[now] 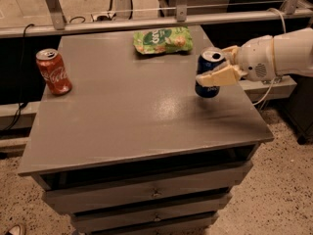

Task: Move pepsi can near green rice chip bag

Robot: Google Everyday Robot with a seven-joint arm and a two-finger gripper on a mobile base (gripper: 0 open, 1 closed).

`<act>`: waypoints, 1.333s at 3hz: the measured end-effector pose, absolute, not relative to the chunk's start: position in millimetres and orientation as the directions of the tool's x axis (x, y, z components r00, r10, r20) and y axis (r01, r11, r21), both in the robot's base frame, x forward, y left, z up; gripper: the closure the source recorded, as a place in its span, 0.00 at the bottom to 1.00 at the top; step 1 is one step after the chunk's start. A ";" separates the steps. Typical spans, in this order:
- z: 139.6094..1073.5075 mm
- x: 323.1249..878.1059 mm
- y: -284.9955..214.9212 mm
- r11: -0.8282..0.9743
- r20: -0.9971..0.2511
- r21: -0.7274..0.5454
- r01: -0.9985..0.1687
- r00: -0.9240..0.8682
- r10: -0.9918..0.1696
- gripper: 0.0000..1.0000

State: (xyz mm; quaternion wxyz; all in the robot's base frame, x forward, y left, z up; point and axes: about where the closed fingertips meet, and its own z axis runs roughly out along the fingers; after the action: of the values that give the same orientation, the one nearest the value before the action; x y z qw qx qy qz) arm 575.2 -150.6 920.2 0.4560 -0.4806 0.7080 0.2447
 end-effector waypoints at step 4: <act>930.1 685.0 -121.7 0.446 -0.913 -0.182 -0.876 -0.018 -0.407 1.00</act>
Offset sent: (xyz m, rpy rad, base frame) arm 0.0798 0.0177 0.0189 0.0197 -0.1412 -0.0171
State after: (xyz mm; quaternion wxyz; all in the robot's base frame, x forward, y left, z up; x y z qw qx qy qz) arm 685.0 -121.7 930.1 0.5156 -0.4745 0.6763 0.2273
